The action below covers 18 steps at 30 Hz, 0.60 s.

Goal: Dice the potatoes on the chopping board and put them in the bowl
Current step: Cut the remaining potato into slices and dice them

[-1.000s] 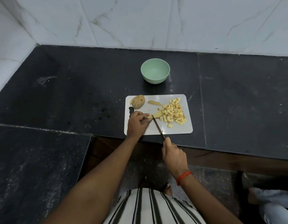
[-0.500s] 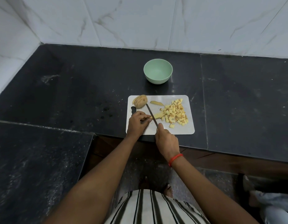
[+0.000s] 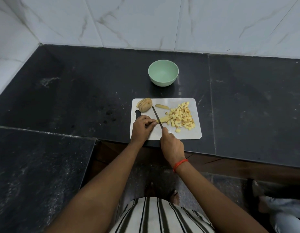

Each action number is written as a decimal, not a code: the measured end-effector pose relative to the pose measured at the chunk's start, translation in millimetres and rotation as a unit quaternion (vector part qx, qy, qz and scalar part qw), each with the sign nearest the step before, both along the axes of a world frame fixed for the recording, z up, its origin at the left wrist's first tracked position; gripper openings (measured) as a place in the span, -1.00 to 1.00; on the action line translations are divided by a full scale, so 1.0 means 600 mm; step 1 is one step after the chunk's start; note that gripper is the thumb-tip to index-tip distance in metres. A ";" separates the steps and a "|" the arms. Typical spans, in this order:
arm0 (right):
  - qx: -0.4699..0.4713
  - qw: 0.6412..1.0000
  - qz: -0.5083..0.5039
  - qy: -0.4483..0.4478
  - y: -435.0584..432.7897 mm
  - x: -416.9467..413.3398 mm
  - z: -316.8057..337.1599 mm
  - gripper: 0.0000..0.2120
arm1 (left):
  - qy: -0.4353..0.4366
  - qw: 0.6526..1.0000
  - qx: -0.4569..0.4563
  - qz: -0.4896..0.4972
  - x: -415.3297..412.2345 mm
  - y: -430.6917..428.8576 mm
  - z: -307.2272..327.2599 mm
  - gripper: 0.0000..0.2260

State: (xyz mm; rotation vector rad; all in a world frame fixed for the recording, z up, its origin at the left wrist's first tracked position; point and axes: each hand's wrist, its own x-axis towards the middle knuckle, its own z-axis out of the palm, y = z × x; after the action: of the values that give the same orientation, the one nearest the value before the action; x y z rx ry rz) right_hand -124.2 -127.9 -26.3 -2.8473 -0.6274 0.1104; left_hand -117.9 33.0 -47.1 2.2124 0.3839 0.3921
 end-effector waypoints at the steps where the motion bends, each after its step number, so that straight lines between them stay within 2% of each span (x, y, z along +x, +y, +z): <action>1: -0.002 1.000 0.007 0.005 0.000 0.001 0.001 -0.71 | 0.001 1.000 0.000 0.002 0.001 0.001 0.000 -0.87; 6: -0.003 0.998 0.023 0.054 -0.026 -0.011 0.008 -0.74 | 0.002 1.000 -0.004 0.007 0.003 -0.003 -0.006 -0.88; 11: 0.083 0.993 -0.005 0.088 -0.091 -0.063 0.015 -0.91 | 0.039 0.999 -0.014 0.013 0.014 -0.004 -0.002 -0.86; 15: 0.206 0.978 -0.022 0.023 -0.117 -0.034 0.026 -0.85 | 0.154 0.987 0.032 -0.032 0.039 -0.016 0.033 -0.49; 18: 0.276 0.959 -0.058 0.013 -0.123 0.032 0.035 -0.86 | 0.200 0.973 0.078 -0.082 0.062 -0.028 0.055 -0.44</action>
State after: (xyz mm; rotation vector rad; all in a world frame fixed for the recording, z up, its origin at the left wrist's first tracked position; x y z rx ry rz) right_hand -105.1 -201.5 -5.5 -2.3276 -0.4026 -0.0424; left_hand -80.9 16.4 -13.8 2.4566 0.3896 -0.1230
